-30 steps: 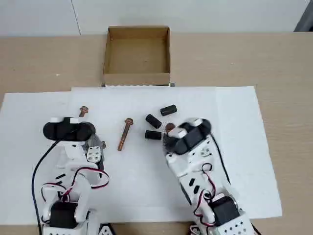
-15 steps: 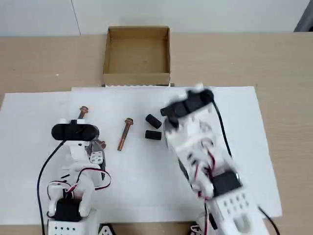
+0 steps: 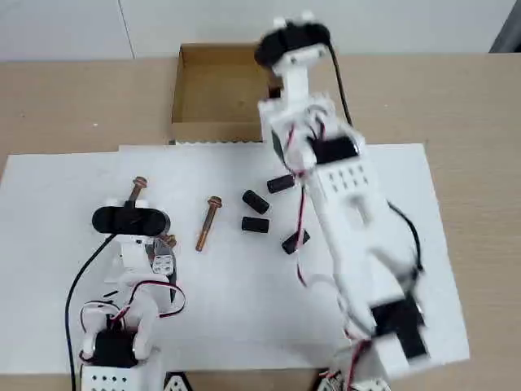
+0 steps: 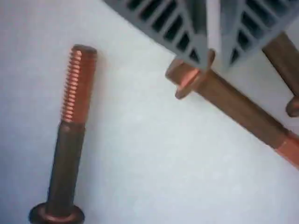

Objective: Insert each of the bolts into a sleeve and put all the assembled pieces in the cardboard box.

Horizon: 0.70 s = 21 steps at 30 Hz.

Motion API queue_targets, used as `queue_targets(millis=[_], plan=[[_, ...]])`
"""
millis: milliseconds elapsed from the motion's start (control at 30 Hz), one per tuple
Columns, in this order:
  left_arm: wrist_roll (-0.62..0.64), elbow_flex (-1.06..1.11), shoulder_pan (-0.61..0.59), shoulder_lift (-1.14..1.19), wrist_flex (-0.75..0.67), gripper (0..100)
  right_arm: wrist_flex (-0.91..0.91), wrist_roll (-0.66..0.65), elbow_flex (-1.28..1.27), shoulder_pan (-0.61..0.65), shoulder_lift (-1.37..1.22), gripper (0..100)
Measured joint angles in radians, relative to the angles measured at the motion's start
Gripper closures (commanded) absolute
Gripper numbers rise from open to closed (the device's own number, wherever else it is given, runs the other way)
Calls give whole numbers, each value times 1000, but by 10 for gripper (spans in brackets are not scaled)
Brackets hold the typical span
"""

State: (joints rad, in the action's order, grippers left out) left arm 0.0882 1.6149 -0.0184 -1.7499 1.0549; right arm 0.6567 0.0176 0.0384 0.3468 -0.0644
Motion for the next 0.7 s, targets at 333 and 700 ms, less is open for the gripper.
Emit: queue_targets(millis=[333,700], plan=[[0,0,0,0,0,994,0,-127,560,3,-528,995],[0,0,-5,0,0,994,25,-216,792,12,-799,847]])
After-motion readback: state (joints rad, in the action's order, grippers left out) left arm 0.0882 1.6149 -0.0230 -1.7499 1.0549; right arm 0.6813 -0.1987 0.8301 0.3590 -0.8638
